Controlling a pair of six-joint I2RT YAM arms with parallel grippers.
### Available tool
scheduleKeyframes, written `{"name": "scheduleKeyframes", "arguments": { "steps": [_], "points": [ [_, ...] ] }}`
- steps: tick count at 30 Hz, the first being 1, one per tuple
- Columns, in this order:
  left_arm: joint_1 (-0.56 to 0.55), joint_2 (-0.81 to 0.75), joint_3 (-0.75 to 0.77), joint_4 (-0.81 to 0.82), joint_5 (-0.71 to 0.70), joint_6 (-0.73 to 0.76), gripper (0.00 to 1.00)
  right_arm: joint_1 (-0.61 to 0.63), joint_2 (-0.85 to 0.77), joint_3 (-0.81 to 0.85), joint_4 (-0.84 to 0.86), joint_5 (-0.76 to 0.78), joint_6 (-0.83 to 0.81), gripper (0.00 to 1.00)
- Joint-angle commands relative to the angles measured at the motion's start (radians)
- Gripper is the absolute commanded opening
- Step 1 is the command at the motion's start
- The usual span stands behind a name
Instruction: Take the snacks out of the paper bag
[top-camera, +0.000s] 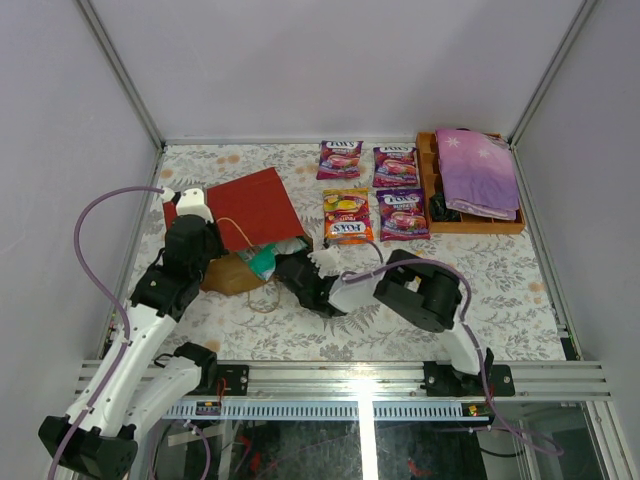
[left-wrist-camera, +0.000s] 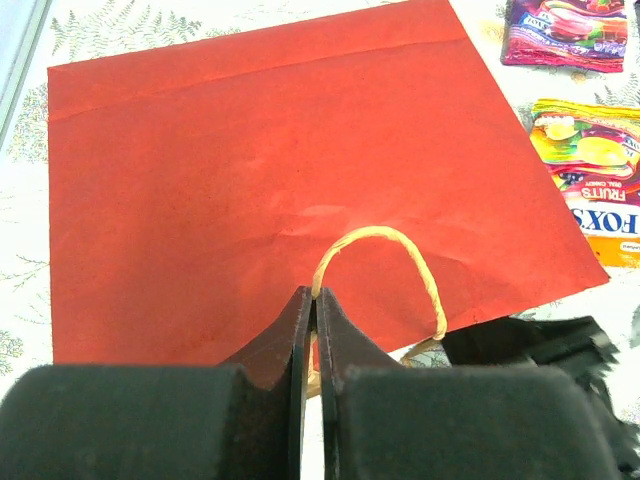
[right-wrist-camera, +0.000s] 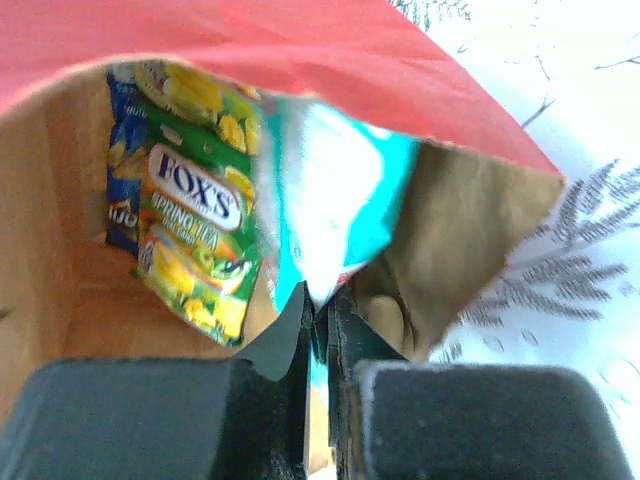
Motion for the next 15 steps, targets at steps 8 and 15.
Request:
{"name": "scheduleKeyframes", "arguments": {
  "steps": [8, 15],
  "points": [
    [0.024, 0.002, -0.003, 0.053, 0.019, 0.009, 0.00, 0.094, -0.423, -0.336, 0.041, -0.127, -0.162, 0.00],
    [0.026, 0.009, -0.003, 0.053, 0.030, 0.011, 0.00, 0.093, -0.692, -0.415, -0.156, -0.316, -0.573, 0.00]
  ]
}}
